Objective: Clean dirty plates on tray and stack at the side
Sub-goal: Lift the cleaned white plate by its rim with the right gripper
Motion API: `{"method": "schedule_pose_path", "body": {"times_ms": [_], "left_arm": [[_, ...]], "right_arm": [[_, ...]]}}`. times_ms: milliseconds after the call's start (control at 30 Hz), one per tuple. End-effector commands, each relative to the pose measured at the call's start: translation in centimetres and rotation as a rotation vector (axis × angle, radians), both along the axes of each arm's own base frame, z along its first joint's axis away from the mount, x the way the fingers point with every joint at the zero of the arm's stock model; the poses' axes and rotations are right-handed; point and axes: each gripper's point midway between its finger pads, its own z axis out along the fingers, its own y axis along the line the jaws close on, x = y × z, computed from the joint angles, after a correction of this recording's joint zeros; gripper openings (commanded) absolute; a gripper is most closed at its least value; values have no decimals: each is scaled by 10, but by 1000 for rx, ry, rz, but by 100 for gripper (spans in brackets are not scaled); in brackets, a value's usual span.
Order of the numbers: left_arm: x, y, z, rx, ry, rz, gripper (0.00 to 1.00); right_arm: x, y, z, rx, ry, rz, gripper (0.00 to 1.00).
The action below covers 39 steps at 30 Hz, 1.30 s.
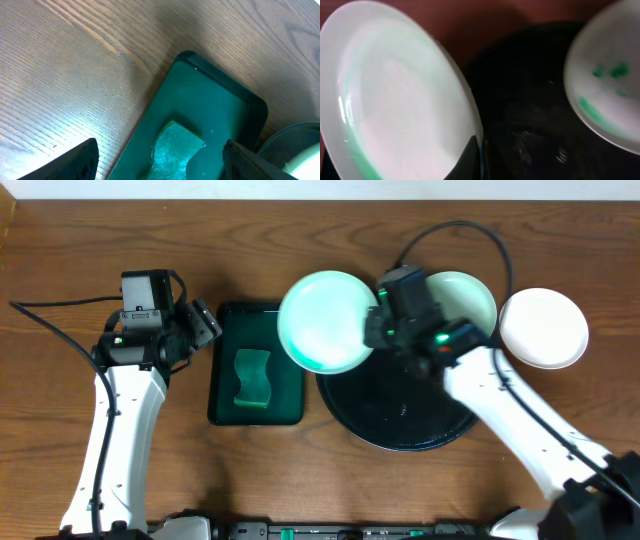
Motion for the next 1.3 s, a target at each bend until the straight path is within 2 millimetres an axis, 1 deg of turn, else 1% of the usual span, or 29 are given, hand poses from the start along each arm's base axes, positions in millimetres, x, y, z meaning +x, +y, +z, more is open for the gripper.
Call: {"method": "schedule_pose_path", "body": {"times_ms": [0, 133, 233, 333, 433, 600, 733, 900, 967, 1067, 1267], "left_arm": [[1, 2, 3, 3, -5, 11, 80], [1, 2, 3, 3, -5, 10, 80], [1, 2, 3, 3, -5, 11, 80], [1, 2, 3, 3, -5, 10, 80], [1, 2, 3, 3, -5, 11, 80], [1, 2, 3, 3, -5, 11, 80], [1, 2, 3, 3, -5, 11, 80], [1, 2, 3, 3, -5, 10, 80], [1, 2, 3, 3, -5, 11, 80], [1, 2, 3, 3, -5, 10, 80], [1, 2, 3, 3, -5, 10, 80]], "right_arm": [[9, 18, -2, -68, -89, -59, 1], [12, 36, 0, -165, -205, -58, 1], [13, 46, 10, -260, -316, -46, 1], [14, 55, 30, -349, -436, -19, 1], [15, 73, 56, -447, -577, 57, 1], [10, 97, 100, -603, -782, 152, 1], [4, 117, 130, -674, -914, 224, 1], [-3, 132, 164, -769, -1059, 281, 1], [-6, 137, 173, -800, -1102, 308, 1], [-12, 145, 181, -832, -1148, 343, 1], [-17, 150, 182, -826, -1159, 353, 1]]}}
